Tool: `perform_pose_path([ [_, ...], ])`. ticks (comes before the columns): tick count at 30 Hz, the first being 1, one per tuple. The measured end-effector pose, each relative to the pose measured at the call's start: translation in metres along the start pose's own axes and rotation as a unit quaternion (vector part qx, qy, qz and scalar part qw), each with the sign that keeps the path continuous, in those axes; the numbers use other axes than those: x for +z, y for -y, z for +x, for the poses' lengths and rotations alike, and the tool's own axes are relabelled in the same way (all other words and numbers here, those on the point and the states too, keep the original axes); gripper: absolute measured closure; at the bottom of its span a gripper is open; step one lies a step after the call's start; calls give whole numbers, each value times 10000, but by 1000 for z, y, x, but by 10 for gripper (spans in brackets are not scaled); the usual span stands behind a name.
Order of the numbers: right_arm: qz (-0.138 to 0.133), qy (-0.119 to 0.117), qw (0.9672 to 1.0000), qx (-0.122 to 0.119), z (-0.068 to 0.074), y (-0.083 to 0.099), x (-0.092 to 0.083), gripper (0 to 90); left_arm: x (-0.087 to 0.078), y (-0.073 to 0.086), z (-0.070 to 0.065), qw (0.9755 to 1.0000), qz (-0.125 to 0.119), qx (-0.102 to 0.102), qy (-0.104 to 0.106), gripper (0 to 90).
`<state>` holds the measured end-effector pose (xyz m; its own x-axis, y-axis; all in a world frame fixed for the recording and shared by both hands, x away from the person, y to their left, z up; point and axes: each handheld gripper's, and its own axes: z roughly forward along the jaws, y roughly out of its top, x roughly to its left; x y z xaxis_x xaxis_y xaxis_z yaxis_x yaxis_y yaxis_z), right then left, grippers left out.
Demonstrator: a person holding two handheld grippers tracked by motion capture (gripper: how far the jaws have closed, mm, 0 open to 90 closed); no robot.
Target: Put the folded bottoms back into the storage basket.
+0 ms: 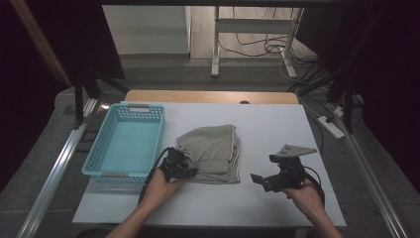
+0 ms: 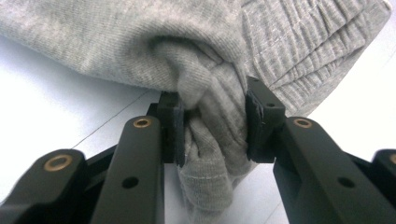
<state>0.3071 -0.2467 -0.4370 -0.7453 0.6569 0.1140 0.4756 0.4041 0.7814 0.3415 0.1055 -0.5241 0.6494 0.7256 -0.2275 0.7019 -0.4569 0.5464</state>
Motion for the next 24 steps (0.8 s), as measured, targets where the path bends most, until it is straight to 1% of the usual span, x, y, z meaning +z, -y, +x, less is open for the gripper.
perform_pose_path([
  [2, 15, -46, 10000, 45, -3, -3, 8, 1, 0, 0, 0, 10000, -3, 21, -7, 640],
  [4, 39, -53, 10000, 58, -3, -3, 11, 1, 0, 0, 0, 10000, 6, 35, -10, 639],
  [6, 83, -71, 9999, 34, -6, -7, 17, 1, 0, 0, 0, 10000, 2, 36, -5, 640],
  [10, 77, -61, 10000, -2, -9, -12, 23, 1, 0, 0, 0, 10000, 1, 33, -6, 639],
  [12, 84, -19, 10000, 6, -12, -16, 29, 2, 0, 0, 0, 10000, 1, 26, -8, 639],
  [18, 135, 35, 9999, 41, -17, -22, 39, 2, 0, 0, 0, 10000, 20, -6, -4, 639],
  [21, 234, 125, 9996, 22, -21, -26, 47, 2, 0, 0, 0, 10000, 25, -10, -12, 636],
  [23, 354, 205, 9992, -12, -22, -28, 52, 2, 0, -1, -1, 10000, 24, -3, -21, 636],
  [24, 354, 205, 9992, -12, -22, -28, 52, 2, 0, -1, -1, 10000, 24, -3, -21, 635],
])
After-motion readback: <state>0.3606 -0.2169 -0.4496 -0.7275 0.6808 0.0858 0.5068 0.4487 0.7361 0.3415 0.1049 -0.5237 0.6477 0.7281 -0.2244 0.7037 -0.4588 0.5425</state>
